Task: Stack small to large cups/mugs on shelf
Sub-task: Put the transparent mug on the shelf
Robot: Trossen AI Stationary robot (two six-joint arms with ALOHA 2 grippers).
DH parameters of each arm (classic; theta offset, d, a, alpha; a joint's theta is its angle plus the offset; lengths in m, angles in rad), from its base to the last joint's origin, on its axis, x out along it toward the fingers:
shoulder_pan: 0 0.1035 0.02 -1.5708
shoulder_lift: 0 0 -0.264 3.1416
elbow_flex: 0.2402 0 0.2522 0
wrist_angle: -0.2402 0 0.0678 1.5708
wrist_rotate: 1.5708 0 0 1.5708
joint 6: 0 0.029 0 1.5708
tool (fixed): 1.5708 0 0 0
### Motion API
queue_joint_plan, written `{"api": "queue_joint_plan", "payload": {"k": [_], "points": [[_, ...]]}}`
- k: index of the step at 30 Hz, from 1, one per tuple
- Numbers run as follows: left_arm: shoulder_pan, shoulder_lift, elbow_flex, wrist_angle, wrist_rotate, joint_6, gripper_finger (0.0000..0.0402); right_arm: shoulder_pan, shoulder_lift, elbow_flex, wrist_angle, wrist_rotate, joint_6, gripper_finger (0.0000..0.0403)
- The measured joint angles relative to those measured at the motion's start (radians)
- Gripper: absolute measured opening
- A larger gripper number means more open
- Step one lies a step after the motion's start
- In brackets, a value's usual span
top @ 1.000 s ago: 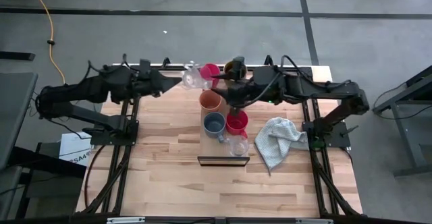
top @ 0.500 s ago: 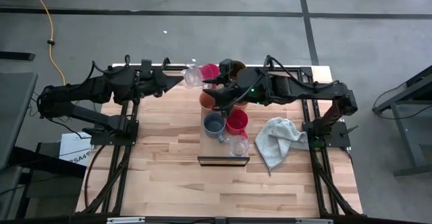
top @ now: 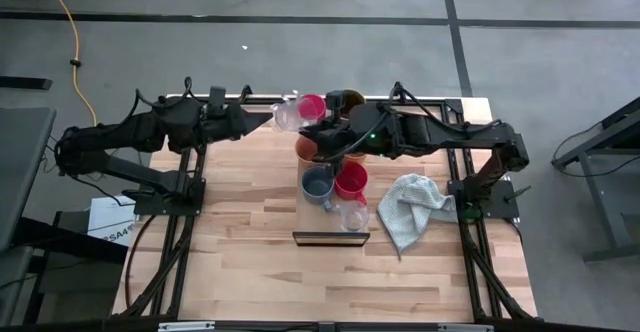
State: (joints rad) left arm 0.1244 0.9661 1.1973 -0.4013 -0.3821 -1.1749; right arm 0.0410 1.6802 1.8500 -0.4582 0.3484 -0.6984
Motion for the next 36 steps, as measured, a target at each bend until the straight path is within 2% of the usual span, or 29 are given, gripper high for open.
{"api": "queue_joint_plan", "payload": {"k": [4,8,10,13,17,20,23,30,36], "points": [[0.001,-0.025,0.001,-0.024,0.013,0.069,0.0048,-0.002,-0.018,0.000,-0.017,0.030,0.009,0.0000],[0.001,-0.048,0.035,-0.045,0.010,0.167,0.0110,-0.005,-0.061,0.002,-0.056,0.037,0.018,0.0000],[0.001,-0.050,0.068,-0.047,0.009,0.246,0.0145,-0.010,-0.084,0.002,-0.103,-0.032,0.026,0.0000],[0.001,-0.035,0.126,-0.048,0.036,0.396,0.0192,-0.027,-0.124,0.002,-0.186,-0.228,0.072,0.0000],[0.001,0.036,0.216,-0.118,0.067,0.489,0.0231,-0.040,-0.140,0.002,-0.277,-0.396,0.118,0.0000],[0.001,0.123,0.281,-0.167,0.102,0.590,0.0243,-0.043,-0.139,0.002,-0.296,-0.472,0.123,0.0000],[0.001,0.225,0.354,-0.195,0.177,0.677,0.0245,-0.040,-0.130,0.001,-0.301,-0.485,0.111,0.0000],[0.029,0.425,0.580,-0.352,0.387,0.726,0.0244,-0.016,-0.131,0.000,-0.310,-0.524,0.092,0.0000],[0.052,0.489,0.696,-0.427,0.399,0.784,0.0244,0.006,-0.130,0.000,-0.308,-0.522,0.089,0.0000]]}}
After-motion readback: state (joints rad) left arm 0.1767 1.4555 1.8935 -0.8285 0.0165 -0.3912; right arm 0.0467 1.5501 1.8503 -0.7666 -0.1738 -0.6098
